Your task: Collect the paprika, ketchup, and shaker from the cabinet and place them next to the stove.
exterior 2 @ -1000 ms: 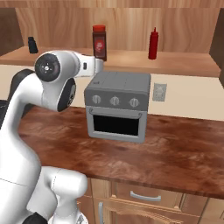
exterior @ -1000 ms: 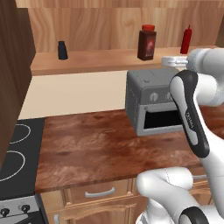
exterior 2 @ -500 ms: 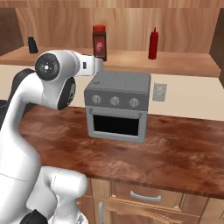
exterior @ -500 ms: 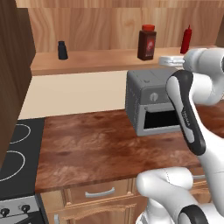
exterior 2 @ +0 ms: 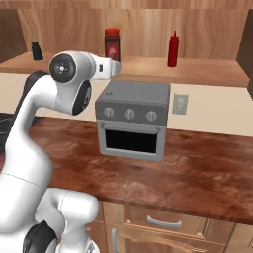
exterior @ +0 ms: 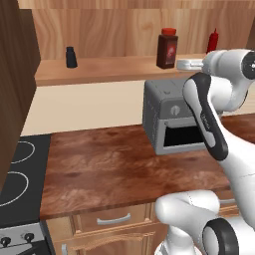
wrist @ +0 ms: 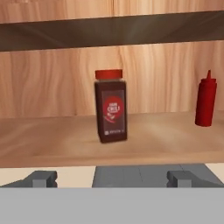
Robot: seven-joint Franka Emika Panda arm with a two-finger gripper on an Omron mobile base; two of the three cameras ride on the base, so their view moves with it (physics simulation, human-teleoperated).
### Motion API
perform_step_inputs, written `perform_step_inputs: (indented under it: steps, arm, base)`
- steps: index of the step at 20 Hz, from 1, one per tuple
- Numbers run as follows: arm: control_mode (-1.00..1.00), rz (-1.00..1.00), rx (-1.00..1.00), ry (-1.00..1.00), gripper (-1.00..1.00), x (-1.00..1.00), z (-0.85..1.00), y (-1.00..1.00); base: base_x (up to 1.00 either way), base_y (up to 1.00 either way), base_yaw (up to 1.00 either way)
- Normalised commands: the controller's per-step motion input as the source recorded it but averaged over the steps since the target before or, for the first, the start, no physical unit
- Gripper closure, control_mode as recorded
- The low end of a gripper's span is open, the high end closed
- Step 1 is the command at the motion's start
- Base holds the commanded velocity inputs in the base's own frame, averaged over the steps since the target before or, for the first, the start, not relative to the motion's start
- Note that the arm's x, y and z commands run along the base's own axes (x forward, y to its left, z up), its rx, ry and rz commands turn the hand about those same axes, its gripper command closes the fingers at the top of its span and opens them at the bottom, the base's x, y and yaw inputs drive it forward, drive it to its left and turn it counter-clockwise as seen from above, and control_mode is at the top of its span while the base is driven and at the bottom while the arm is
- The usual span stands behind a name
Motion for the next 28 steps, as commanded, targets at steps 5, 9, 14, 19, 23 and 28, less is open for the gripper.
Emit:
perform_step_inputs:
  steps: [5, 9, 14, 19, 23, 28]
  arm:
    - [-1.00, 0.02, 0.01, 0.00, -1.00, 0.48, 0.03, -0.16]
    - [-1.00, 0.10, 0.00, 0.02, -1.00, 0.59, -0.02, -0.09]
    - [-1.00, 0.15, 0.00, 0.00, -1.00, 0.55, 0.00, -0.07]
    - [-1.00, 0.15, 0.00, 0.00, -1.00, 0.51, 0.00, -0.16]
    - [-1.00, 0.02, 0.00, 0.00, -1.00, 0.16, 0.00, -0.05]
    - [-1.00, 0.00, 0.00, 0.00, -1.00, 0.10, 0.01, 0.00]
  base:
    - [0.00, 0.00, 0.00]
    - [0.00, 0.00, 0.00]
    - [0.00, 0.00, 0.00]
    - [0.00, 0.00, 0.00]
    - [0.00, 0.00, 0.00]
    - [0.00, 0.00, 0.00]
